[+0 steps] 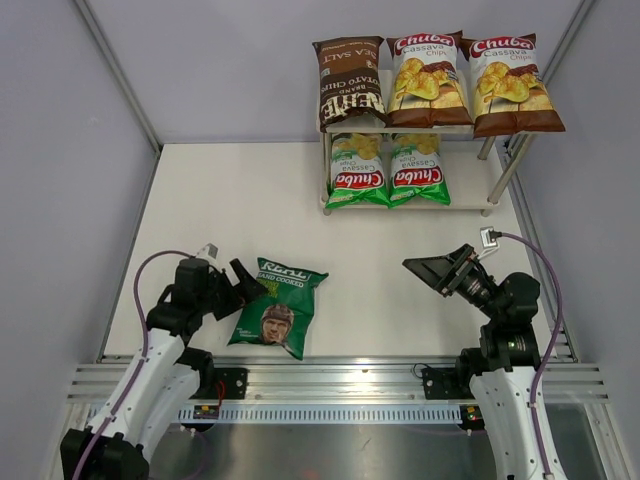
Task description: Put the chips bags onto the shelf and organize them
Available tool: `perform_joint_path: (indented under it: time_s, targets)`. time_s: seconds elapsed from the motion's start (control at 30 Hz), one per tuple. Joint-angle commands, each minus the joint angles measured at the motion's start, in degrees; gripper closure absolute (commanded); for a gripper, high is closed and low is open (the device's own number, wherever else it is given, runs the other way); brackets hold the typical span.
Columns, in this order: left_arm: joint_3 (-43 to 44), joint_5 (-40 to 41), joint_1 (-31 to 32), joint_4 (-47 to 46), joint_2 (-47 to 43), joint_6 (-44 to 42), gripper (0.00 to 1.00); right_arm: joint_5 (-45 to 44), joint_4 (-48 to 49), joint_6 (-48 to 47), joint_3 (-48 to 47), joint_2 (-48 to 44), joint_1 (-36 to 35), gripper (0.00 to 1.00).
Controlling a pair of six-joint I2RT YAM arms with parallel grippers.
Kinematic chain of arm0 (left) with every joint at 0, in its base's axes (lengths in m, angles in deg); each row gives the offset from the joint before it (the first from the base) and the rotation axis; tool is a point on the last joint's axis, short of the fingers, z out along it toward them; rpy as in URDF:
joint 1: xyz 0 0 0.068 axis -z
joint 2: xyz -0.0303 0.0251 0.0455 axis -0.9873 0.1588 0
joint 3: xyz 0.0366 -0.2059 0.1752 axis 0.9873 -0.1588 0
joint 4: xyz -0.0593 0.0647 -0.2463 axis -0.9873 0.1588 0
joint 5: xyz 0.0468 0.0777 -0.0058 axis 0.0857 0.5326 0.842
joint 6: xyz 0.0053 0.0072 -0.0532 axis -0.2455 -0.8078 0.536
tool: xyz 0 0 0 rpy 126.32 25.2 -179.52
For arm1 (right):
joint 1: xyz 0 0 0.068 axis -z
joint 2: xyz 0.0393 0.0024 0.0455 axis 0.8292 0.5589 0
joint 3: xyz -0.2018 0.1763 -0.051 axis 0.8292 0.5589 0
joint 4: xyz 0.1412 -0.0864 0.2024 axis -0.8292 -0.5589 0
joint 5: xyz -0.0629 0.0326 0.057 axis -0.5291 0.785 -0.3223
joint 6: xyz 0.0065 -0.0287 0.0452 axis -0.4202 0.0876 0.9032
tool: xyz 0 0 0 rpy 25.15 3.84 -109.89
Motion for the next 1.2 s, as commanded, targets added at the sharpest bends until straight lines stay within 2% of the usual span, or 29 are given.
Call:
perform_joint_path:
  time_s: [0.0, 0.07, 0.1, 0.17, 0.2, 0.4, 0.43, 0.5, 0.57, 0.77, 0.97, 1.07, 1.17]
  targets:
    - [-3.99, 0.35, 1.64, -7.61, 0.8, 2.27, 0.08, 4.18, 2.97, 0.77, -1.84, -0.68, 0.12, 0.01]
    - [-5.74, 0.16, 2.61, -9.46, 0.8, 2.45, 0.13, 4.44, 2.54, 0.59, -2.89, -0.77, 0.2, 0.0]
    - [-6.1, 0.25, 2.96, -9.82, 0.8, 2.62, 0.22, 4.53, 1.49, 0.42, -3.42, -0.68, 0.2, 0.0]
    - [-6.63, 0.69, 3.75, -10.08, 0.36, 2.62, 0.28, 4.62, -1.05, -1.42, -5.69, -0.59, 0.12, 0.0]
    - [-6.89, 0.52, 4.1, -10.43, 0.19, 2.45, 0.37, 4.79, -3.07, -3.08, -6.58, -0.33, 0.2, 0.0]
    - [-9.61, -1.77, 6.65, -15.09, -0.52, 2.27, 0.46, 4.19, -11.5, -9.06, -13.17, -0.42, 0.2, 0.0]
    - [-9.88, -2.29, 7.27, -16.75, -0.52, 2.44, 0.57, 3.92, -12.92, -9.95, -14.05, -0.42, 0.12, 0.01]
    - [-10.67, -3.69, 7.97, -18.69, -0.6, 3.4, 0.66, 3.39, -16.78, -12.75, -16.77, -0.5, 0.2, 0.01]
    - [-10.59, -4.23, 9.38, -19.92, -1.91, 3.76, 0.81, 3.3, -20.3, -14.78, -19.49, -0.5, 0.2, 0.01]
    - [-7.17, -7.73, 13.07, -22.99, -7.1, 2.19, 0.92, 3.04, -27.42, -21.2, -24.68, -1.47, 0.2, 0.0]
    - [-2.16, -18.1, 17.46, -29.58, -8.43, -1.24, 0.99, 5.67, -36.12, -26.39, -28.65, 0.63, -0.41, 0.01]
    - [-0.49, -21.01, 21.68, -33.45, -7.38, -2.64, 1.0, 9.96, -32.12, -23.76, -26.12, 0.81, -3.21, 0.0]
    - [1.01, -21.46, 26.95, -37.58, -7.02, -4.32, 1.0, 10.95, -32.18, -22.96, -25.13, 2.04, -8.83, 0.01]
